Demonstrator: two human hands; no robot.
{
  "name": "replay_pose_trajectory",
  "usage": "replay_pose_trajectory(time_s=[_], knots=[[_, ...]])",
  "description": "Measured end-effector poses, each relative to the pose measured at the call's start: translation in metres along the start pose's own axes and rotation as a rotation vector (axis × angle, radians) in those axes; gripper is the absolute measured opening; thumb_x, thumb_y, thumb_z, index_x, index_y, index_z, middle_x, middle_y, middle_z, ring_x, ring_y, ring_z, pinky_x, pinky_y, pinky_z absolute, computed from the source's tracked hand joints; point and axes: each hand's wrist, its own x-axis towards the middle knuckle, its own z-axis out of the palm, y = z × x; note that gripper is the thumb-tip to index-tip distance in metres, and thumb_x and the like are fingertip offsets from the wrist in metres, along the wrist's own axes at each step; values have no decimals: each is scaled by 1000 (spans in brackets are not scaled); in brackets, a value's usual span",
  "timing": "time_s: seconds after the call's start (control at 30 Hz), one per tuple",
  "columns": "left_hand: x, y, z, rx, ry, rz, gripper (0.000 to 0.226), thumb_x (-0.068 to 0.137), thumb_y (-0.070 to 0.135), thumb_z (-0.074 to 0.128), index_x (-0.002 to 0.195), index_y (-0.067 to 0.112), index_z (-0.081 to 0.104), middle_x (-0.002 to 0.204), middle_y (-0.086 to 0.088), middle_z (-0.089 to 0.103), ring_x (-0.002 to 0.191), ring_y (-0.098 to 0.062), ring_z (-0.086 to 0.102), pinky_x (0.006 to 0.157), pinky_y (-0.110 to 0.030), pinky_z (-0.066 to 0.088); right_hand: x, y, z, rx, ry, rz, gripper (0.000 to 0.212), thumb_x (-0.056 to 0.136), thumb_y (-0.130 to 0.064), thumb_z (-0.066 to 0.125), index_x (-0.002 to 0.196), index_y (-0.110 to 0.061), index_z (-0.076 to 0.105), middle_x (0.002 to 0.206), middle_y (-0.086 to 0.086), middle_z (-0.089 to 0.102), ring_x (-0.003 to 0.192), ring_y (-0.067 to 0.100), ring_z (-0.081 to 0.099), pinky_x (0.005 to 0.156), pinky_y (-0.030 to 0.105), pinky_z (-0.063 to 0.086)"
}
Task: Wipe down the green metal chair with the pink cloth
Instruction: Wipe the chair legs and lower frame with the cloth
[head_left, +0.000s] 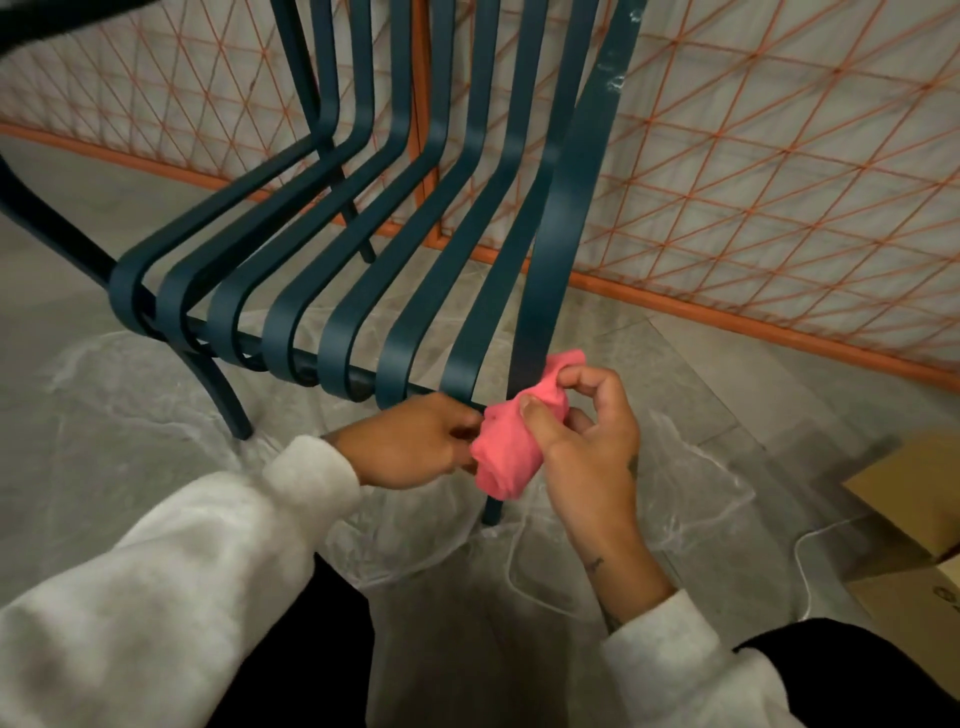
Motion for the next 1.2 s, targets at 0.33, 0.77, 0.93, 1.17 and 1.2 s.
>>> replay_pose_trajectory(time_s=[0.33, 0.77, 0.93, 1.17, 1.2], knots=[[-7, 68, -53, -544, 358, 249, 24, 95, 4, 56, 116, 4, 68, 110, -10, 74, 103, -22, 70, 90, -37, 56, -2, -34, -7, -244, 81, -391, 30, 81, -15, 78, 101, -26, 58, 95, -12, 65, 83, 4, 64, 71, 18, 52], [-4, 79, -79, -698, 189, 230, 31, 94, -3, 45, 98, 9, 73, 94, -12, 74, 88, -24, 68, 82, -36, 57, 16, -41, -13, -769, 59, -1090, 28, 94, -11, 60, 119, -15, 71, 131, 6, 57, 112, 37, 62, 103, 34, 46], [-1, 77, -81, -695, 180, 251, 27, 93, -6, 43, 102, 0, 68, 99, -20, 69, 91, -27, 67, 86, -42, 58, 37, -95, -8, -680, 120, -1104, 24, 87, -1, 65, 110, -1, 73, 120, 12, 69, 105, 33, 64, 96, 28, 48], [1, 78, -83, -693, 145, 261, 25, 97, 6, 48, 104, 5, 72, 103, -15, 73, 91, -24, 70, 77, -33, 56, 33, -69, -9, -725, 118, -1339, 19, 87, 2, 63, 100, 0, 77, 115, 13, 72, 101, 23, 57, 72, 36, 53], [1, 79, -84, -683, 151, 271, 23, 96, 10, 51, 98, 9, 73, 100, -12, 74, 89, -22, 69, 76, -33, 55, 32, -66, -11, -760, 81, -1391, 18, 85, 4, 65, 97, 1, 77, 113, 13, 73, 107, 22, 57, 71, 38, 53]])
